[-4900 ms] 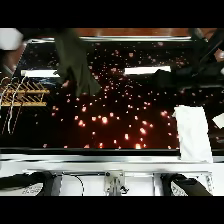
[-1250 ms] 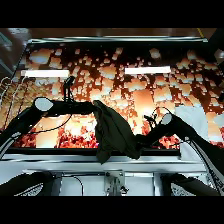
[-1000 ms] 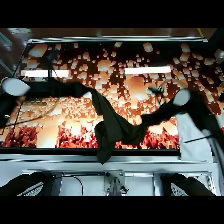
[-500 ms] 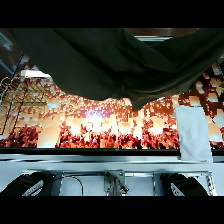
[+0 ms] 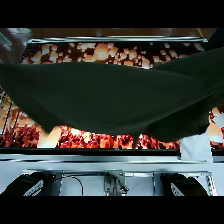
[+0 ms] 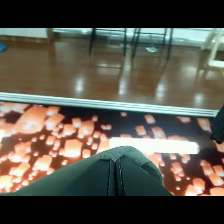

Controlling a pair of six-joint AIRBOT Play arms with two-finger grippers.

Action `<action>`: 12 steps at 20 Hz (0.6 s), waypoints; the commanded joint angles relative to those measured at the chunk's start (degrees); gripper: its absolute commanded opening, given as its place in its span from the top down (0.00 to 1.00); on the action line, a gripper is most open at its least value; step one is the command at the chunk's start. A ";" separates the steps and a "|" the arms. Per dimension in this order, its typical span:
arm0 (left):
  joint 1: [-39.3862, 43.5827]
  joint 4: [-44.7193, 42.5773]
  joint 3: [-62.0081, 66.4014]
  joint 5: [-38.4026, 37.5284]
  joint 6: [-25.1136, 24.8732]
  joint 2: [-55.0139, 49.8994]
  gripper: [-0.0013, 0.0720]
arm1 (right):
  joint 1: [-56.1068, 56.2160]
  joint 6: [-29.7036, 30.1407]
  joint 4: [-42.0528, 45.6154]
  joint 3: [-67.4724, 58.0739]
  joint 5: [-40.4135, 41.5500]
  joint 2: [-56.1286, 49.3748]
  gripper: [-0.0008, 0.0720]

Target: Fold the shirts.

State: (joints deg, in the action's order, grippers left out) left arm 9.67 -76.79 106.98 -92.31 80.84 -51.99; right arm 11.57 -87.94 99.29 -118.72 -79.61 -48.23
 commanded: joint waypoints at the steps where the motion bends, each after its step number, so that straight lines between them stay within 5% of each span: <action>1: 0.00 1.79 -3.15 1.57 1.25 1.29 0.94 | 0.04 3.28 -0.13 -0.07 0.59 0.24 0.89; 6: -0.02 1.86 -1.38 11.89 8.24 12.37 0.94 | 0.02 2.73 -0.42 -0.07 9.31 7.30 0.89; 9: -0.02 -4.50 -1.40 1.46 17.22 17.97 0.94 | 0.02 -1.40 -1.75 -0.07 4.31 11.28 0.89; 12: -0.07 -6.10 -2.16 -12.50 19.61 19.08 0.94 | 0.02 -2.05 -2.29 -0.07 -4.31 11.39 0.89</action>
State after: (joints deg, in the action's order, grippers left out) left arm 9.69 -80.03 105.30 -93.27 95.81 -35.27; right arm 11.57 -88.44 97.78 -118.74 -77.47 -38.06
